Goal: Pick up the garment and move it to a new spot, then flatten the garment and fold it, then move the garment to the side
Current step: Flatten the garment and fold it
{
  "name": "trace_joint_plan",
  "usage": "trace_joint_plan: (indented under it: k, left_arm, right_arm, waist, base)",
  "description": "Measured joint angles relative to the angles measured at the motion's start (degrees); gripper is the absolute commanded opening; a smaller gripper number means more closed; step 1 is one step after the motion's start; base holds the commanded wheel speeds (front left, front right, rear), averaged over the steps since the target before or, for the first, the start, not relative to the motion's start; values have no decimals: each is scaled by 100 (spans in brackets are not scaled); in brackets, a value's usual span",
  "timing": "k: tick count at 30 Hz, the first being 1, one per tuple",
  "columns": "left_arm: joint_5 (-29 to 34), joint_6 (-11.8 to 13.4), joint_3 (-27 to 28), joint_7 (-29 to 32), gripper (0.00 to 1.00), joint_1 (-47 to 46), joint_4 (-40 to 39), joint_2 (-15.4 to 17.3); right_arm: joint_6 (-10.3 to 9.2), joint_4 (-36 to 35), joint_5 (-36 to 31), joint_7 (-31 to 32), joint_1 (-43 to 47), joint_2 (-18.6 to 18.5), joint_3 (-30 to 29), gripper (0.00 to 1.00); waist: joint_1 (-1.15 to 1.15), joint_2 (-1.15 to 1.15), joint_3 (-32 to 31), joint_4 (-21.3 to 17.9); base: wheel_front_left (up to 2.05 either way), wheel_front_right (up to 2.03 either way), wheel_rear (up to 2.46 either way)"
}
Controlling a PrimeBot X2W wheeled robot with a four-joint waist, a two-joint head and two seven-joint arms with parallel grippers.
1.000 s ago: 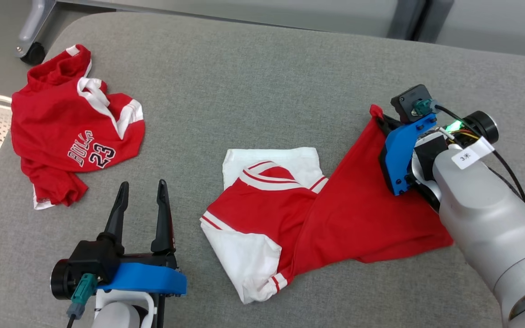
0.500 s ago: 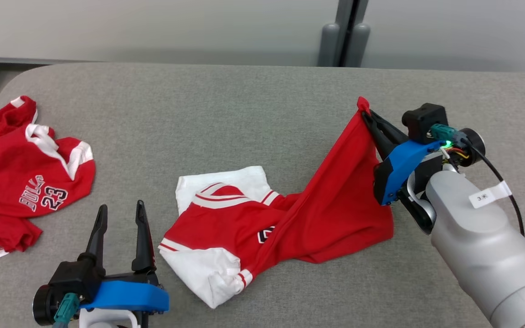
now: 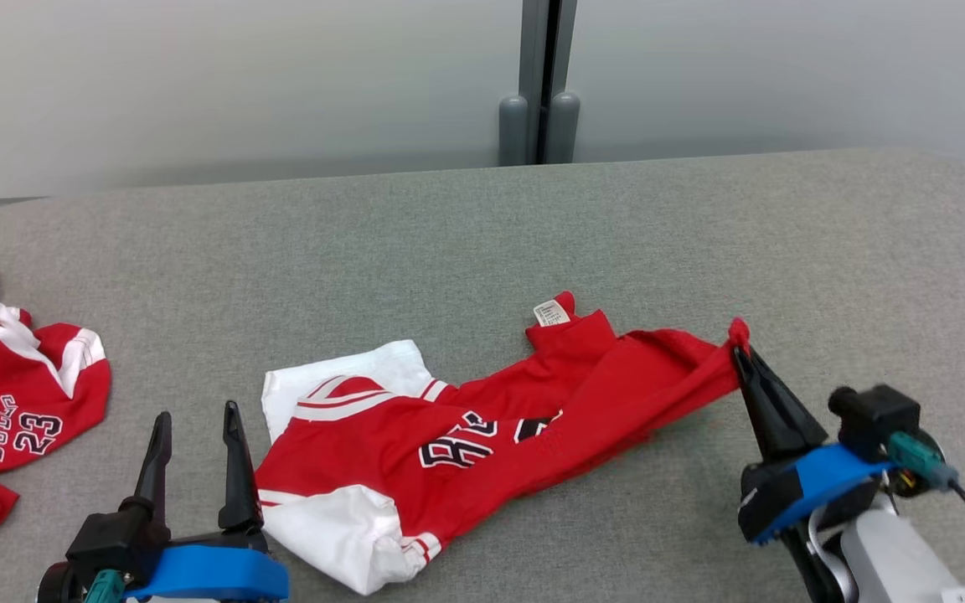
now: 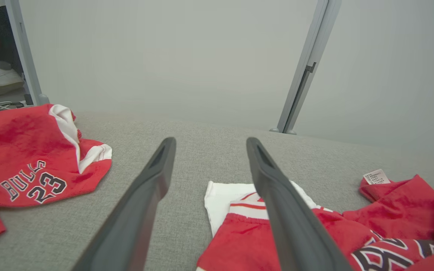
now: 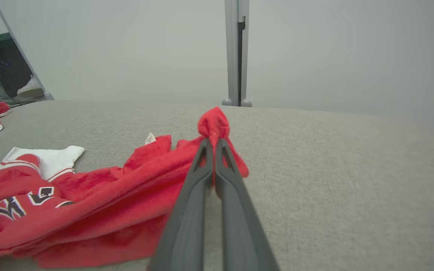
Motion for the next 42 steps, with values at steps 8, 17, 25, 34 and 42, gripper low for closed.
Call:
trace_joint_plan:
  k: [8, 17, 25, 34, 42]
  left_arm:
    - [7, -40, 42, 0, 100, 35, 9, 1]
    - [7, -49, 3, 0, 100, 37, 38, 2]
    - [7, -49, 15, 0, 100, 99, 47, 2]
    - [54, -62, 44, 0, 100, 134, 37, 1]
    - [121, -91, 34, 0, 100, 178, 51, 0]
  right_arm:
    - [0, -595, -200, 0, 1207, 337, -597, 0]
    - [0, -810, -350, 0, 2169, 606, -1258, 0]
    - [-1, -1177, -419, 0, 2372, 751, -1488, 100]
    - [0, -2390, -620, 0, 2174, 814, -1615, 100]
    - [0, -2485, -1048, 0, 2014, 853, -1144, 100]
  waist:
    - [0, 0, -78, -130]
    - [1, 0, -95, -129]
    - [1, 0, -165, -172]
    - [1, 0, -251, -161]
    - [1, 1, -335, -69]
  base:
    - [0, 0, 0]
    - [0, 0, 0]
    - [0, 0, 0]
    - [0, 0, 0]
    - [0, 0, 0]
